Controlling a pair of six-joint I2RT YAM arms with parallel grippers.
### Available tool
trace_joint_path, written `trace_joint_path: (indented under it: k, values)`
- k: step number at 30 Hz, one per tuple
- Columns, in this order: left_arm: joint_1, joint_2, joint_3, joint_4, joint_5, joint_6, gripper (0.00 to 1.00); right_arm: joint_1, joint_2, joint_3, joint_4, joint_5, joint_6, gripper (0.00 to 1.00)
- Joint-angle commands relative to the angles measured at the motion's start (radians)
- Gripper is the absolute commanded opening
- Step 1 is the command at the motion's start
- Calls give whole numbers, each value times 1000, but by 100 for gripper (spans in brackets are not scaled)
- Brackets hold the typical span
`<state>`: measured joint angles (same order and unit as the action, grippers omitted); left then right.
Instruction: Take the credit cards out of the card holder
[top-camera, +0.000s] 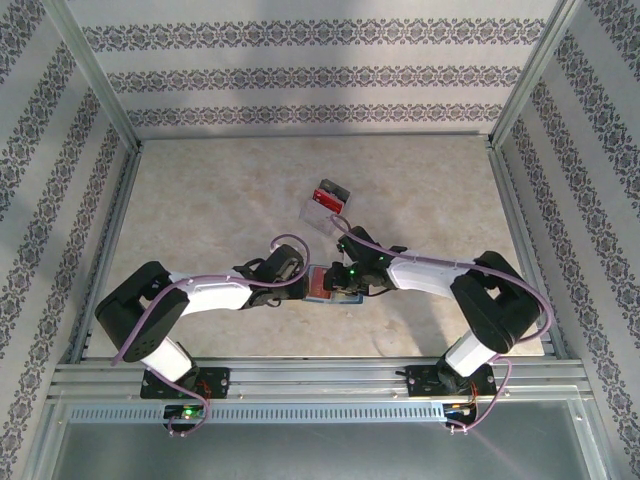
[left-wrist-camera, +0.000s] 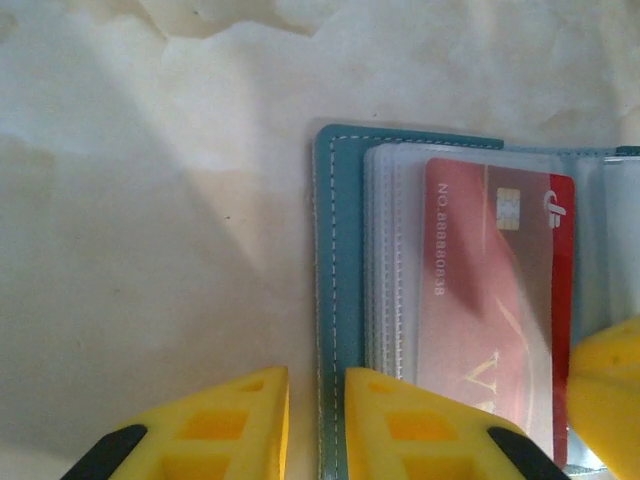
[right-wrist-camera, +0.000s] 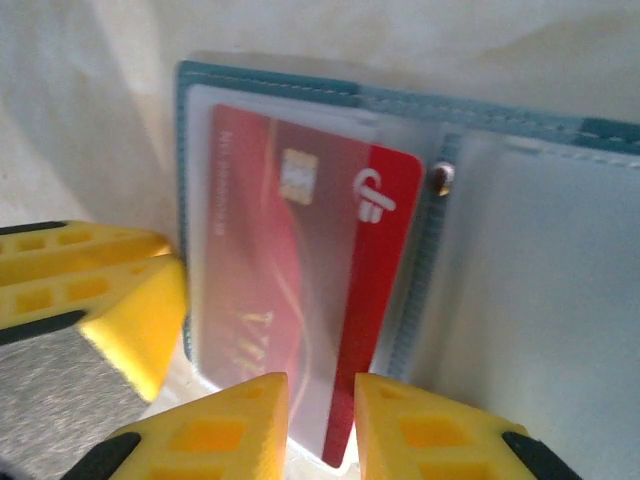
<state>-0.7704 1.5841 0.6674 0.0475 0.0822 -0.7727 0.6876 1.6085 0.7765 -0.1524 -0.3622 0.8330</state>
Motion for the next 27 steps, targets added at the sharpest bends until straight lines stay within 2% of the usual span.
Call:
trace_joint_path:
  k: [1, 12, 23, 27]
  values:
    - [-10, 22, -37, 35, 73, -28, 19, -26, 16, -9, 42, -21, 1, 26]
    - [-62, 20, -52, 43, 61, -56, 16, -104, 13, -37, 46, -48, -51, 26]
    - [-76, 22, -37, 19, 39, -57, 16, -106, 93, 16, 163, -162, -40, 24]
    - [-77, -1, -35, -19, -19, -67, 16, -110, 78, 15, 157, -166, -36, 24]
